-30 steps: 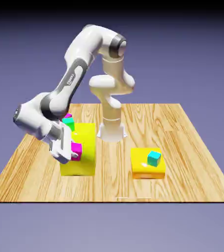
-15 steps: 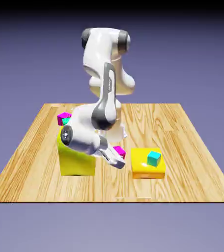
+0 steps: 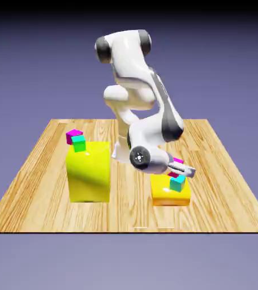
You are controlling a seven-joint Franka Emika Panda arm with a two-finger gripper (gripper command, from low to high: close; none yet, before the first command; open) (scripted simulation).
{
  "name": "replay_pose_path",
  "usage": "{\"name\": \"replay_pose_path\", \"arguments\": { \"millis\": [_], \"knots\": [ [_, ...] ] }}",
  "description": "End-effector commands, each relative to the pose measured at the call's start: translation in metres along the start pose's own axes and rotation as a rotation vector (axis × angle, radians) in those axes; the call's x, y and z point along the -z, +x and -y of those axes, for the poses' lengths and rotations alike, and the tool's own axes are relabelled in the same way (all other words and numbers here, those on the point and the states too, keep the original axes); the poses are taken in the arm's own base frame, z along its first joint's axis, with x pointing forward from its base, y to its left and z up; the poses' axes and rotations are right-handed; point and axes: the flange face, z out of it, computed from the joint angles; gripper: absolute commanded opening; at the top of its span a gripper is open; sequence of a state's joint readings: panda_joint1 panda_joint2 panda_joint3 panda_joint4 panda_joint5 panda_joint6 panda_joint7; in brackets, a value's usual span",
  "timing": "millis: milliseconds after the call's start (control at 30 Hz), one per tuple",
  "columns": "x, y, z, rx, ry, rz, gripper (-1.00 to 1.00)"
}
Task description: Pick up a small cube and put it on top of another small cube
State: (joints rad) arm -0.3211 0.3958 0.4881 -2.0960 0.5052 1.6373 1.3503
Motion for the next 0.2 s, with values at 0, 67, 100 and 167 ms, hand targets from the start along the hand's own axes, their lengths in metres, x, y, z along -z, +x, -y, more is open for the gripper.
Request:
{"name": "replay_pose_path", "arguments": {
  "millis": [0,67,100,167],
  "knots": [
    [-0.018,0.004,0.004,0.000,-0.001,-0.001,-1.00],
    [-0.043,0.009,0.007,-0.001,-0.001,-0.003,-1.00],
    [-0.043,0.009,0.007,-0.001,-0.001,-0.003,1.00],
    [-0.025,0.005,0.005,0.000,-0.001,-0.002,1.00]
  ]
}}
